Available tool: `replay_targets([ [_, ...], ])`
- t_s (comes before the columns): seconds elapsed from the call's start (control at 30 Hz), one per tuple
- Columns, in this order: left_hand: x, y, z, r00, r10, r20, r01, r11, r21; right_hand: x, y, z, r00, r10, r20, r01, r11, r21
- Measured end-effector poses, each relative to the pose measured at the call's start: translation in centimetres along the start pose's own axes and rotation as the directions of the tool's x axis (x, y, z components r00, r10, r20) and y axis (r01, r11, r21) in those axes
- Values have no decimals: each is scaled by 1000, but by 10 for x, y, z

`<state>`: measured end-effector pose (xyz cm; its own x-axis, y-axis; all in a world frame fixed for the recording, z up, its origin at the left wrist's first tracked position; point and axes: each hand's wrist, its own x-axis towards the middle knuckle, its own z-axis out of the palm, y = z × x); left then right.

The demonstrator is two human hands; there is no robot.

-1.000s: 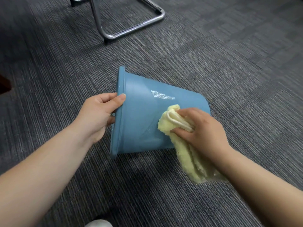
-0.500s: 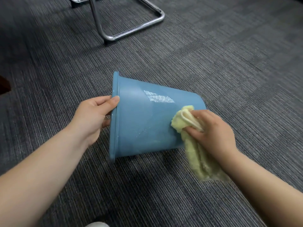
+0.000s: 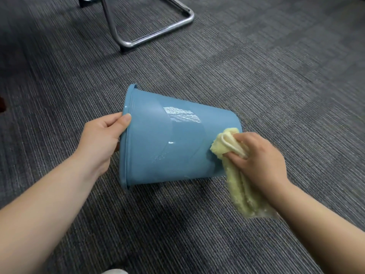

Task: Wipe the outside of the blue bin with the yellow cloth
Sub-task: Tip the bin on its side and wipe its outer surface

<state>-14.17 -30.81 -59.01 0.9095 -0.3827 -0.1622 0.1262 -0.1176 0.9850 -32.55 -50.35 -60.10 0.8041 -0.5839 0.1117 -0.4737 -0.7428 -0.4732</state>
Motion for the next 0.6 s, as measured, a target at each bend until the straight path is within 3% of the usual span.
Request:
replay_targets([
  [0.1,1,-1,-2,999,5,-31,-5,1000,2,-9,-4,3,992,-84,97,88,996,-32],
  [0.3,2,0,3,997,23,-68,-18,998,64,5,21,-6,995,100,1,-100,995,21],
  [0.37,-1,1,5,988,119,-94,-94,968,234,5,23,-5,994,112,4,-112,994,10],
  [0.47,-5,9,5,974,222,49,-205,764,612,2,24,-3,990,140,0,-140,990,0],
  [0.5,-5,12,4,975,181,126,-218,718,661,3,25,-3,989,147,-1,-147,989,-5],
  [0.6,-2,23,-3,950,-95,298,-146,709,690,4,27,-4,987,158,-9,-158,987,-12],
])
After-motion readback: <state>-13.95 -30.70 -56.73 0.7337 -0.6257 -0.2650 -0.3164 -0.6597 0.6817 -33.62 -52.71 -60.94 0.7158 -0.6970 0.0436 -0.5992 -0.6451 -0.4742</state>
